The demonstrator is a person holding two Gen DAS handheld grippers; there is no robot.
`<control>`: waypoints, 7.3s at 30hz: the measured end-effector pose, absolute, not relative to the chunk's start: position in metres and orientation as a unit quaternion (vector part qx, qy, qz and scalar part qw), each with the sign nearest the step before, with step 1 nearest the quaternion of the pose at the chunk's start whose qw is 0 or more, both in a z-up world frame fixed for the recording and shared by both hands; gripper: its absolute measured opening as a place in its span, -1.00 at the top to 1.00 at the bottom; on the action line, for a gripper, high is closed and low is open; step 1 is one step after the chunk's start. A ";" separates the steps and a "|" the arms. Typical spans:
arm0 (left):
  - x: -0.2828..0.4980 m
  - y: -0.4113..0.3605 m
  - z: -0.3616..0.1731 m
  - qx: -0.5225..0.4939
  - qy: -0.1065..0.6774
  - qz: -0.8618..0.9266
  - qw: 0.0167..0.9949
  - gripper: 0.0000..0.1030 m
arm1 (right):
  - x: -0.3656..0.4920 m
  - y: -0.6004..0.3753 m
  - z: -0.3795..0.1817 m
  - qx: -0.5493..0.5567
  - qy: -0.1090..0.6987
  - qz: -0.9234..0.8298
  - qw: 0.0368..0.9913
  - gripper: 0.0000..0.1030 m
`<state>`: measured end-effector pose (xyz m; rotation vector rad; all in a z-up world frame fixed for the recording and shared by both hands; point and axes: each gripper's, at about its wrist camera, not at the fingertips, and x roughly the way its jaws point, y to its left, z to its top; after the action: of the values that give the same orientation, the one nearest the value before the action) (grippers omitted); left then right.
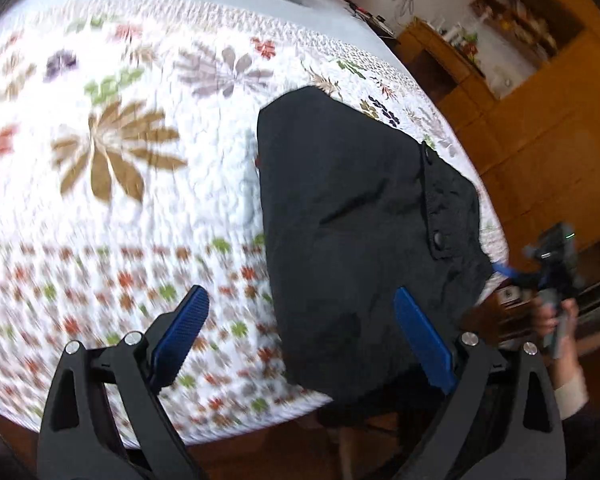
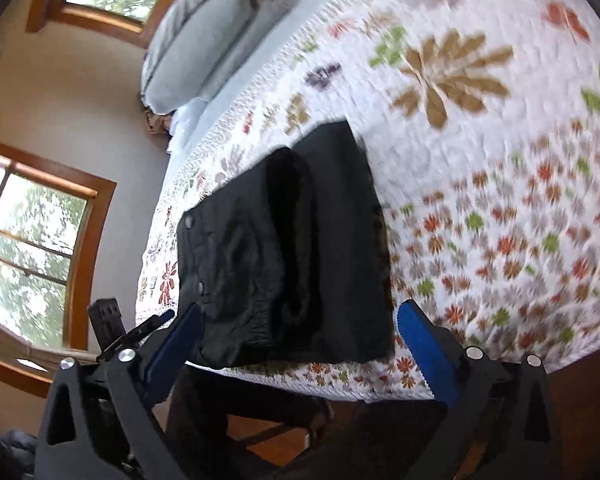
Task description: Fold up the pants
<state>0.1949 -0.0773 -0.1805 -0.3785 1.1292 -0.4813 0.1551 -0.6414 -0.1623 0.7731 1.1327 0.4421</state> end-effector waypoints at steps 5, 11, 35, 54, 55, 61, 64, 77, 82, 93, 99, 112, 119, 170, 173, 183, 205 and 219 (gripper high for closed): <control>0.193 -0.075 -0.206 -0.227 0.557 -0.223 0.767 -0.82 | 0.166 -0.636 -0.193 0.381 0.546 0.201 0.718 -0.92; 0.192 -0.081 -0.228 -0.267 0.592 -0.231 0.724 -0.82 | 0.171 -0.631 -0.201 0.380 0.551 0.217 0.711 -0.93; 0.210 -0.156 -0.228 -0.231 0.627 -0.272 0.692 -0.94 | 0.202 -0.589 -0.208 0.300 0.587 0.242 0.712 -0.94; 0.214 -0.172 -0.224 -0.234 0.622 -0.287 0.690 -0.83 | 0.188 -0.602 -0.195 0.302 0.541 0.276 0.735 -0.03; 0.213 -0.170 -0.224 -0.234 0.620 -0.287 0.692 -0.76 | 0.188 -0.602 -0.192 0.302 0.537 0.279 0.736 0.05; 0.212 -0.165 -0.224 -0.249 0.612 -0.284 0.695 -0.38 | 0.190 -0.588 -0.180 0.295 0.522 0.298 0.743 0.24; 0.213 -0.160 -0.226 -0.265 0.612 -0.279 0.691 -0.26 | 0.194 -0.580 -0.176 0.293 0.518 0.304 0.743 0.26; 0.238 -0.143 -0.217 -0.295 0.579 -0.243 0.720 -0.17 | 0.229 -0.549 -0.170 0.299 0.506 0.321 0.743 0.27; 0.253 -0.127 -0.209 -0.302 0.568 -0.221 0.733 -0.17 | 0.268 -0.527 -0.168 0.294 0.509 0.329 0.739 0.27; 0.279 -0.088 -0.203 -0.308 0.556 -0.184 0.750 -0.19 | 0.330 -0.480 -0.171 0.282 0.517 0.340 0.733 0.27; 0.302 -0.076 -0.204 -0.296 0.558 -0.176 0.755 -0.29 | 0.346 -0.473 -0.176 0.280 0.519 0.340 0.733 0.27; 0.328 -0.060 -0.212 -0.273 0.559 -0.173 0.763 -0.53 | 0.364 -0.484 -0.185 0.282 0.517 0.344 0.731 0.04; 0.324 -0.060 -0.210 -0.271 0.545 -0.171 0.775 -0.56 | 0.342 -0.513 -0.178 0.298 0.495 0.315 0.753 -0.34; 0.289 -0.105 -0.168 -0.141 0.484 -0.082 0.860 -0.77 | 0.290 -0.548 -0.161 0.302 0.463 0.256 0.793 -0.10; 0.278 -0.099 -0.158 -0.126 0.474 -0.060 0.869 -0.78 | 0.291 -0.523 -0.136 0.253 0.458 0.279 0.805 -0.33; 0.277 -0.110 -0.152 -0.080 0.457 -0.033 0.885 -0.78 | 0.312 -0.456 -0.159 0.176 0.509 0.266 0.799 -0.14; 0.216 -0.119 -0.088 -0.069 0.409 -0.023 0.909 -0.80 | 0.206 -0.445 -0.072 0.027 0.421 0.123 0.898 -0.93; 0.161 -0.123 -0.048 -0.041 0.379 -0.026 0.924 -0.80 | 0.152 -0.428 -0.035 0.045 0.396 0.151 0.905 -0.93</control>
<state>0.1608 -0.1230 -0.0477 -0.0851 0.7776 -0.0539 0.1521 -0.4277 -0.0353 0.0934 0.8185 0.3118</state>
